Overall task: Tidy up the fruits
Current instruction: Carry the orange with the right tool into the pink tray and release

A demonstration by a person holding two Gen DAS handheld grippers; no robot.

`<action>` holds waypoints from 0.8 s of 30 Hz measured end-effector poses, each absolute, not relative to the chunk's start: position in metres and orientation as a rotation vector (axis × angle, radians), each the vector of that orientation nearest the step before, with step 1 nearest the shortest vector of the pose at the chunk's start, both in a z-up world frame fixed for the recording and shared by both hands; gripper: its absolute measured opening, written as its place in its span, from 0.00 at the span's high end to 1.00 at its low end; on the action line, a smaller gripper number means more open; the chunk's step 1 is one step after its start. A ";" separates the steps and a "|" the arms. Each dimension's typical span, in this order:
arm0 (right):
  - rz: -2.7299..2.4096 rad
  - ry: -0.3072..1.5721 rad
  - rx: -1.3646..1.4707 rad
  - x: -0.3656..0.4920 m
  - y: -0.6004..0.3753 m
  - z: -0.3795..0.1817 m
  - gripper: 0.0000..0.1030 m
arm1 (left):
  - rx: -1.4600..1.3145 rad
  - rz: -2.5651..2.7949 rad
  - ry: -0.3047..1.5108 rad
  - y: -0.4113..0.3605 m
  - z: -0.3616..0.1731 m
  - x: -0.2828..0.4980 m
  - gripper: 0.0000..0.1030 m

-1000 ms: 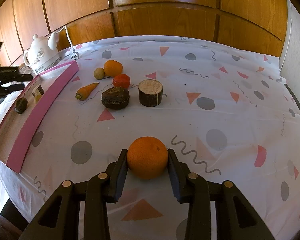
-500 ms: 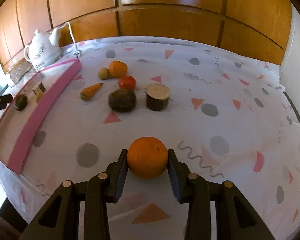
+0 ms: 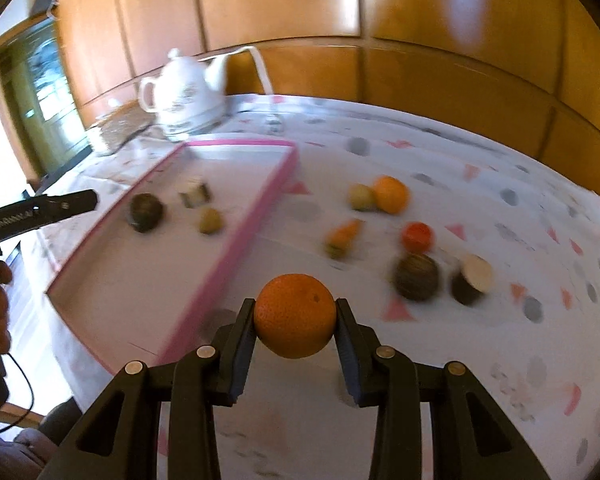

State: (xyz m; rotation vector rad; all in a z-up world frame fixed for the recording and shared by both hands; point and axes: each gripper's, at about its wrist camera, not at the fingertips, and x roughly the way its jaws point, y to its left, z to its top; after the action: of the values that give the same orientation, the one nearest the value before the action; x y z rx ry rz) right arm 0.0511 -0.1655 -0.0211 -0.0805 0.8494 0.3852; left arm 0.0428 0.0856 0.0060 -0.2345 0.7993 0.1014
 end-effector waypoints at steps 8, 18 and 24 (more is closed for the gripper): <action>0.501 0.823 -0.112 0.052 -0.114 -0.009 0.63 | -0.230 0.115 0.788 0.090 0.005 0.036 0.40; 0.520 0.847 -0.172 0.080 -0.072 -0.016 0.63 | -0.219 0.122 0.790 0.090 0.002 0.035 0.38; 0.511 0.870 -0.136 0.087 -0.067 -0.026 0.60 | -0.221 0.120 0.799 0.091 -0.002 0.037 0.38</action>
State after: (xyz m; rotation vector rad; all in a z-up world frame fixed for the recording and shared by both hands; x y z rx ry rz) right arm 0.0874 -0.0670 -0.0258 -0.1357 0.8700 0.5109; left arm 0.0368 0.0907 -0.0022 -0.2213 0.7990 0.1203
